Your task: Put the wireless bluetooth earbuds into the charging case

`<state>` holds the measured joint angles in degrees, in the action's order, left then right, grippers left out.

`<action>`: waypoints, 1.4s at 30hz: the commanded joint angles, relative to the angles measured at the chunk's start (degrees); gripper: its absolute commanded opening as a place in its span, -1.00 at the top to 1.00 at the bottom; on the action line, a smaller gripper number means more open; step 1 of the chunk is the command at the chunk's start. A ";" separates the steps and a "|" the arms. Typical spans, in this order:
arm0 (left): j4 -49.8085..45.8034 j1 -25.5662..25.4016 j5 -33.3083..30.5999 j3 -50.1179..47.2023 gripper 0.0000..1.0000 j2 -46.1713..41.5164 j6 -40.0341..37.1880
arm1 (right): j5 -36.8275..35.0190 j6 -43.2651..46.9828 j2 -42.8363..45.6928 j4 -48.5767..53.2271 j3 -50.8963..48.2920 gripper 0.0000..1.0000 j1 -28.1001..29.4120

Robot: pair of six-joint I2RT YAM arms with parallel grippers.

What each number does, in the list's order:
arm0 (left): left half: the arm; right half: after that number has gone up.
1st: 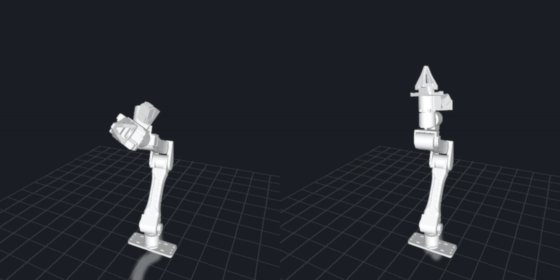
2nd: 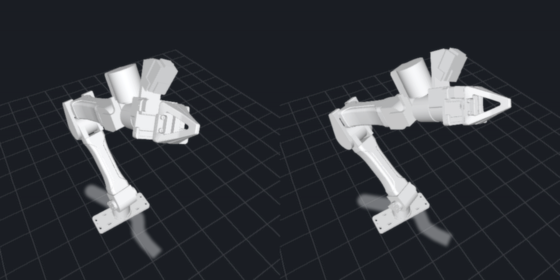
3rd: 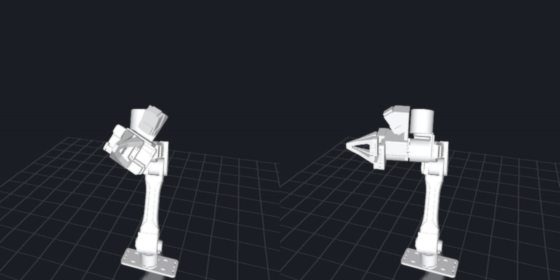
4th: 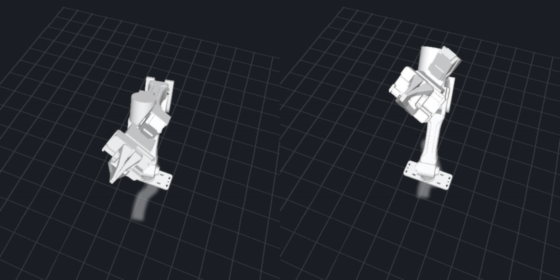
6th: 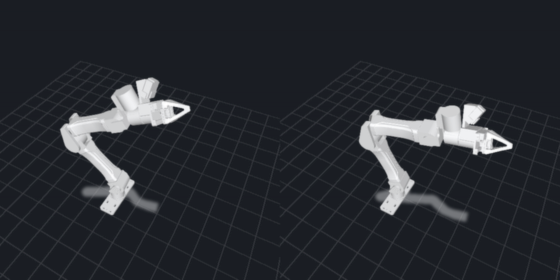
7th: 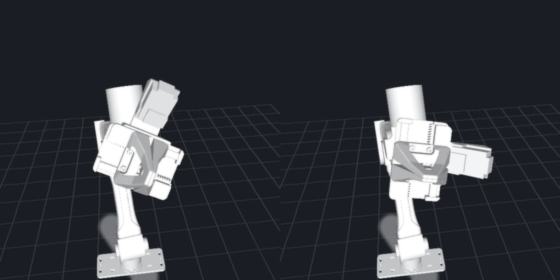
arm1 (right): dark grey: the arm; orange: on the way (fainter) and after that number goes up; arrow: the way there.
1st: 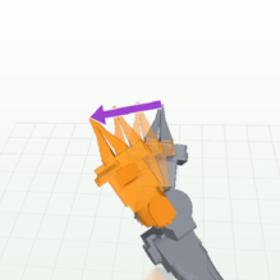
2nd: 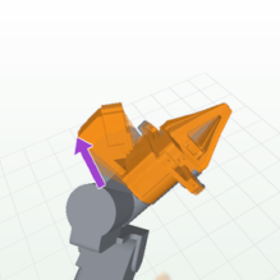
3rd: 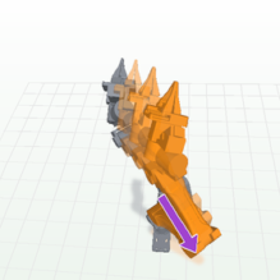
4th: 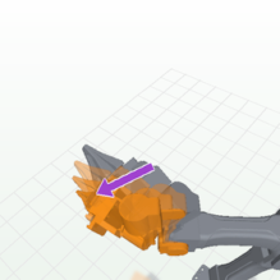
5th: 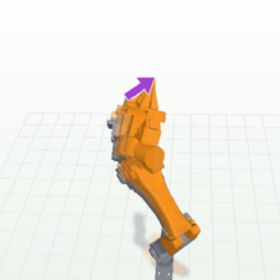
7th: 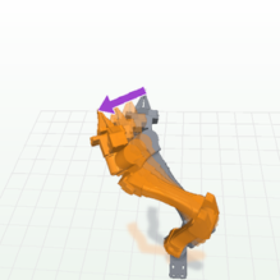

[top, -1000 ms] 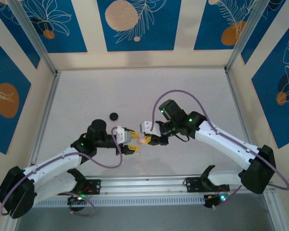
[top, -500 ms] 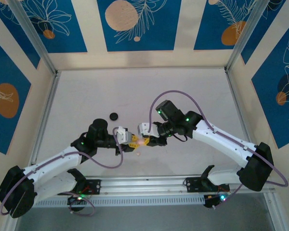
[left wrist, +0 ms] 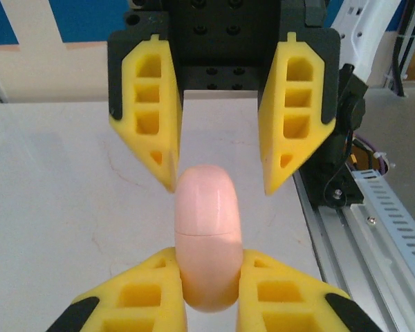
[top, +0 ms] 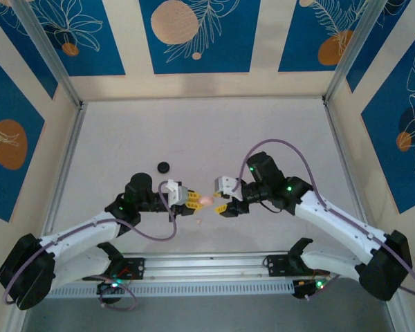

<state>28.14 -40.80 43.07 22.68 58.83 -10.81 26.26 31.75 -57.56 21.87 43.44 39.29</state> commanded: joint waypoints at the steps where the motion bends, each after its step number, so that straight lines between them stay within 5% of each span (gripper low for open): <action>1: 9.33 -0.32 2.61 -1.22 0.68 0.91 4.22 | 9.53 -6.79 3.43 -11.60 -4.30 0.02 -2.54; 13: 16.14 -0.26 3.34 -2.55 0.68 1.32 7.94 | 16.87 -13.19 1.56 -22.91 -6.85 0.03 -4.28; 25: 16.60 -0.29 3.44 -2.55 0.67 1.20 8.34 | 20.92 -12.24 -3.47 -21.07 -3.19 0.47 -4.23; 29: 15.82 -0.28 3.23 -2.37 0.61 1.11 8.06 | 20.45 -9.90 -3.96 -17.22 -1.74 0.63 -4.17; 34: 10.06 -0.25 2.11 -1.29 0.18 0.35 5.28 | 15.17 -2.72 -3.79 -5.83 2.74 0.65 -3.62; 42: 0.41 -0.34 2.36 1.40 0.15 -1.26 0.89 | 4.90 5.30 -5.66 7.68 9.56 0.65 -0.67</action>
<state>31.83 -40.80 44.93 22.04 58.67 -7.51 34.96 32.62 -62.15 22.09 51.00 37.78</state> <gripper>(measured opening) 0.423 0.175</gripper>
